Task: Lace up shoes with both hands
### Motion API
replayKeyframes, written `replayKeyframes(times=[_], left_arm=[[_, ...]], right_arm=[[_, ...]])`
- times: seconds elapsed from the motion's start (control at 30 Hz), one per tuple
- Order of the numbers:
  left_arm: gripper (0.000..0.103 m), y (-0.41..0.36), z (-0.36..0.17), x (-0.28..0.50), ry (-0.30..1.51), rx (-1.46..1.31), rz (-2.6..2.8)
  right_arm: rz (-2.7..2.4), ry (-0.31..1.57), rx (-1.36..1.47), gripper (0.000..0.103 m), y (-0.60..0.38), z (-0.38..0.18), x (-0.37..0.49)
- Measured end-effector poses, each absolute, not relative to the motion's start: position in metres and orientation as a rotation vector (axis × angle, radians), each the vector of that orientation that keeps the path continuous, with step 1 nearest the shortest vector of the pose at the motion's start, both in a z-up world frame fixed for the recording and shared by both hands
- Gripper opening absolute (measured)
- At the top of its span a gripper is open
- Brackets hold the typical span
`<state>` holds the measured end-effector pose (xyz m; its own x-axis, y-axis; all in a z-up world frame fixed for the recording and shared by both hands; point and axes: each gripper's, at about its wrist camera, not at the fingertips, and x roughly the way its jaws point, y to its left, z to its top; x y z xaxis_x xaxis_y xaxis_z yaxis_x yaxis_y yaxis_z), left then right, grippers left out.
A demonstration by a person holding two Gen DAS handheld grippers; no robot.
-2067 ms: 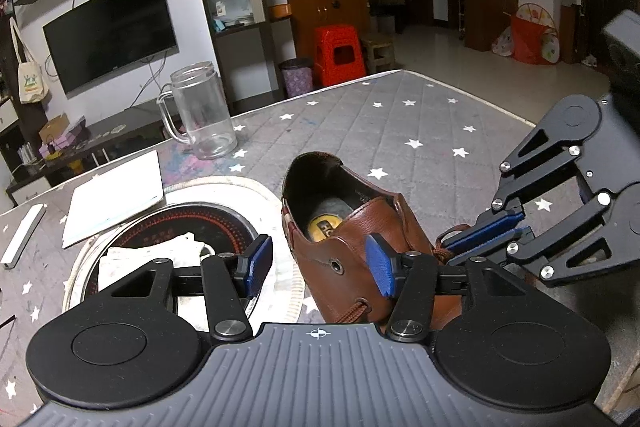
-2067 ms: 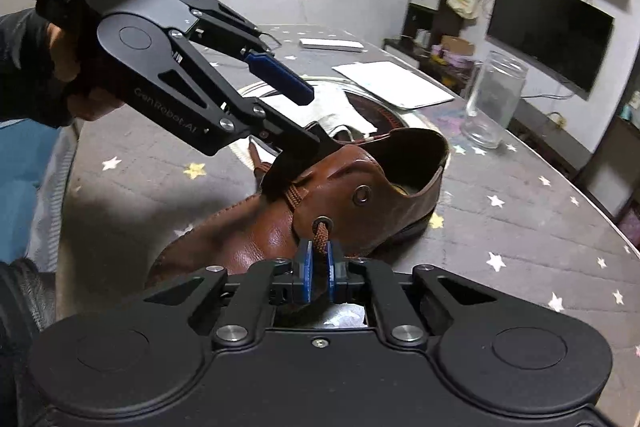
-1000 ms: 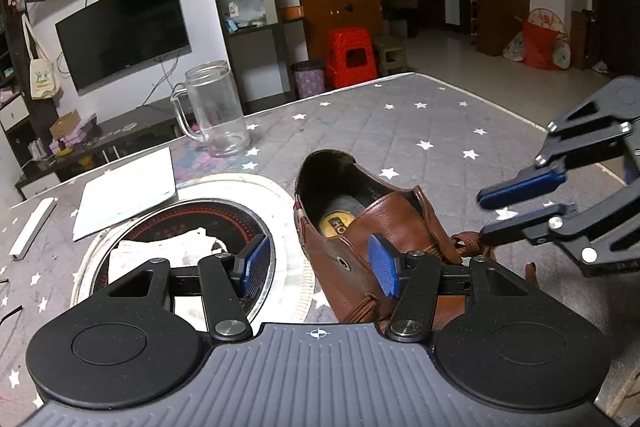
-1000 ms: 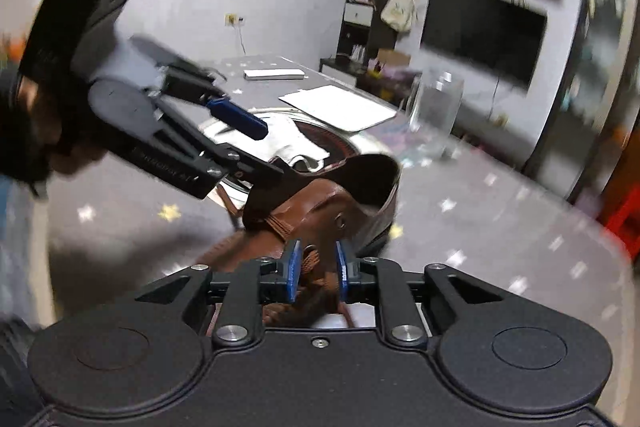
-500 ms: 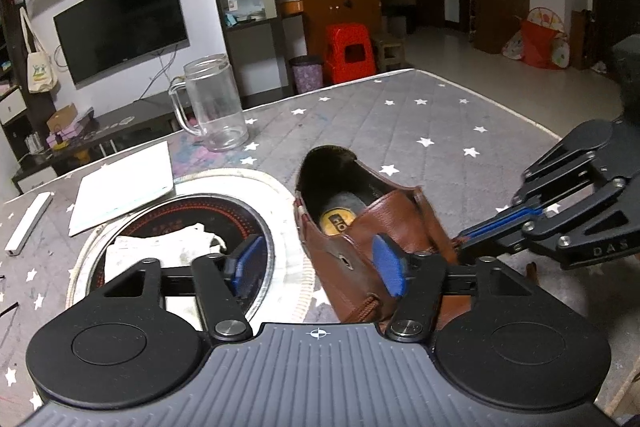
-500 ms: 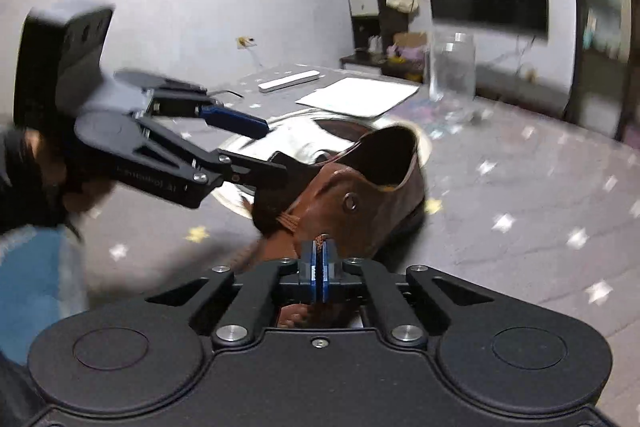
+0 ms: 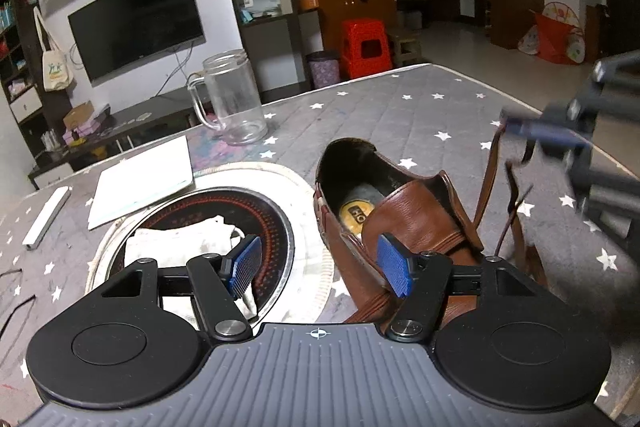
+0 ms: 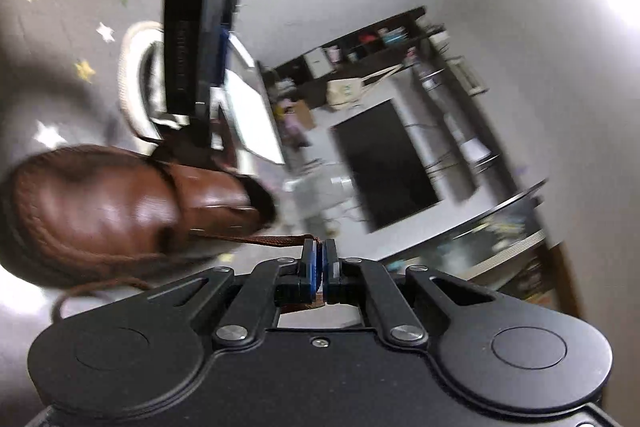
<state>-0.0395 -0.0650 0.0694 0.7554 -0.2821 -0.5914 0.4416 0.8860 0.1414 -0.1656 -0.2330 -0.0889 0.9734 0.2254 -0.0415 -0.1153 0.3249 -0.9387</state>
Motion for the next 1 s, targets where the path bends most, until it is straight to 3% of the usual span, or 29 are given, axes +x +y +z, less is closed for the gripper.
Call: replayKeyframes(times=[0.6, 1.0], left_arm=[[0.066, -0.069, 0.07, -0.041, 0.582, 0.269, -0.419], [0.066, -0.076, 0.078, -0.051, 0.559, 0.291, -0.435]], right_arm=[[-0.089, -0.401, -1.208, 0.003, -0.251, 0.012, -0.161], [0.051, -0.213, -1.037, 0.003, -0.268, 0.03, -0.155]])
